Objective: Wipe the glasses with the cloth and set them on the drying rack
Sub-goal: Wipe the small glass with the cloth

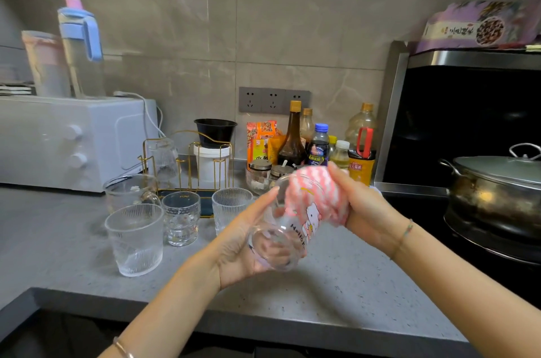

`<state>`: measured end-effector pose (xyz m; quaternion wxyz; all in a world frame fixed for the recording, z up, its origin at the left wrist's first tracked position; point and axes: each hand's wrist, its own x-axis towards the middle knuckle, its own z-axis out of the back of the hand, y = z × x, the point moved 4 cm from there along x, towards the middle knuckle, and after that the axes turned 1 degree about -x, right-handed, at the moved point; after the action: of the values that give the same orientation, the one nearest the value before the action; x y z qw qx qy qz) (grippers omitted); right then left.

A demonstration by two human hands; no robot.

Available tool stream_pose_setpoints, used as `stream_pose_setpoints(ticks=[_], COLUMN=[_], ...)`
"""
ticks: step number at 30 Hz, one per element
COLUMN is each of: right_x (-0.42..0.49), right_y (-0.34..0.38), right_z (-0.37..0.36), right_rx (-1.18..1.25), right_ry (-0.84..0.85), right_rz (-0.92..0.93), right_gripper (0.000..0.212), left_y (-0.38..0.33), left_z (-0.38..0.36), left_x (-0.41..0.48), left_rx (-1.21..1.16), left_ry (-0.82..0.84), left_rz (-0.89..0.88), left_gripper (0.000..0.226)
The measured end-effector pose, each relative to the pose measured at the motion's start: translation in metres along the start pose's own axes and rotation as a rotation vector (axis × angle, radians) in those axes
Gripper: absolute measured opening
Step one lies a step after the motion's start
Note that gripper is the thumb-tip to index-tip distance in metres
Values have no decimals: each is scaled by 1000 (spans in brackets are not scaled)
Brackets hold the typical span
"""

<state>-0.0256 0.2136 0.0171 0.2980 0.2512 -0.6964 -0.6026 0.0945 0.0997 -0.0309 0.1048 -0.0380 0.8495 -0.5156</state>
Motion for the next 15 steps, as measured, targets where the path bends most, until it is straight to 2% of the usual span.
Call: stream_pose_setpoints(ticks=[3,5,9,12,15], right_x=[-4,-17,-41,-39,-41], right_y=[10,14,-5,-16,-25], right_z=[0,-14,-57,-56,-51], right_rx=[-106,-226,-519,-683,-889], right_ry=[-116,-101,127,100,60], right_rz=[221,416,792,955,1124], right_gripper=[47,38,35,43,41], left_y=[-1,-2,-4,-5,-7], left_z=[3,-1,-18,-25,-28], left_x=[4,7,10,9,4], left_rx=[-152,-242,-415,-487,-552], left_ry=[-91,-99,-38,-51,-46], left_rz=[-52,-82,-103,-97,-45], left_gripper=[67,57,49,44,40])
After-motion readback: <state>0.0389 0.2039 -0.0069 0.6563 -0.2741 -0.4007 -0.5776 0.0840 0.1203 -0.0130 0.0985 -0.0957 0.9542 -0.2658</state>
